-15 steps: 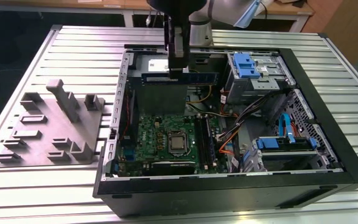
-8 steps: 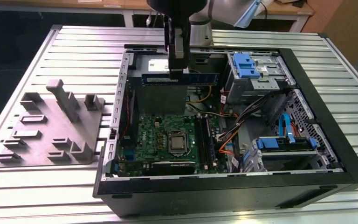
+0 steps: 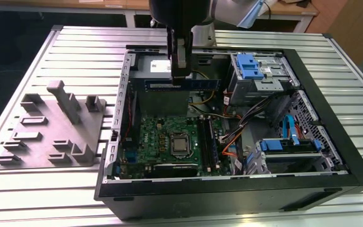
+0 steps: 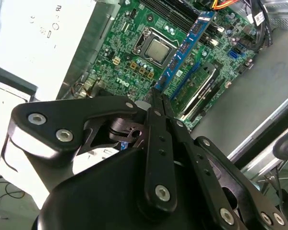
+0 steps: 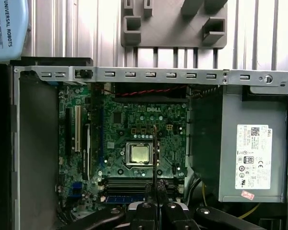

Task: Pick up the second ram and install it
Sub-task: 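Pick up the second ram and move it above second insertion slot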

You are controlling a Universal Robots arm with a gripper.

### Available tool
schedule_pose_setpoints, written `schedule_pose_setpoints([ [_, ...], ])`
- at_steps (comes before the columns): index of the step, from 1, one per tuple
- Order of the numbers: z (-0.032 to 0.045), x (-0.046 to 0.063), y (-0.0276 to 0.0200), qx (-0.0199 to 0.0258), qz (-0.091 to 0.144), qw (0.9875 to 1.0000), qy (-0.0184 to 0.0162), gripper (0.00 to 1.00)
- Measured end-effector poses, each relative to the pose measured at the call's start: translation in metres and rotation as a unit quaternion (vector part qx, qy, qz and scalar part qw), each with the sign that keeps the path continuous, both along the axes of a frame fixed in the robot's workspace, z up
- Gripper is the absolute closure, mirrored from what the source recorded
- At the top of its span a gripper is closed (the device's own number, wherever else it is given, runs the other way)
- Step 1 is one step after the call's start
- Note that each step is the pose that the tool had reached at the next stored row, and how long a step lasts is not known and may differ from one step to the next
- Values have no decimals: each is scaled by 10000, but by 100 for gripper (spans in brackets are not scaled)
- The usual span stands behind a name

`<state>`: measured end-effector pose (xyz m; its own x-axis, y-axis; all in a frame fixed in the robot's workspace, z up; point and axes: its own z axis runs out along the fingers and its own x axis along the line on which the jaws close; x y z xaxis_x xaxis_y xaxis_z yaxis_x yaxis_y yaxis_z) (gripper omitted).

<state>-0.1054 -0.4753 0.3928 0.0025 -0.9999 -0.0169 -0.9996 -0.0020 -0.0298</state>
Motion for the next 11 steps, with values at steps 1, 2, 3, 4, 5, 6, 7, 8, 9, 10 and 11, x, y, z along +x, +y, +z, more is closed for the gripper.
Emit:
schedule_pose_setpoints([
  [1, -18, 1, 0, 0, 0, 10000, 0, 88],
  [2, -36, 2, 0, 0, 0, 10000, 0, 88],
  [3, -55, 3, 0, 1, 0, 10000, 0, 88],
  [4, -73, 4, 0, 1, 0, 10000, 0, 88],
  [5, -91, 5, 0, 1, 0, 10000, 0, 88],
  [6, -109, 5, 0, 1, 0, 10000, 0, 88],
  [7, -127, 6, 0, 1, 0, 10000, 0, 88],
  [8, -145, 7, 0, 0, 0, 10000, 0, 88],
  [9, -163, 7, 0, 0, 0, 10000, 0, 88],
  [10, -183, 8, 0, 1, 0, 10000, 0, 88],
  [11, -201, 8, 0, 1, 0, 10000, 0, 88],
])
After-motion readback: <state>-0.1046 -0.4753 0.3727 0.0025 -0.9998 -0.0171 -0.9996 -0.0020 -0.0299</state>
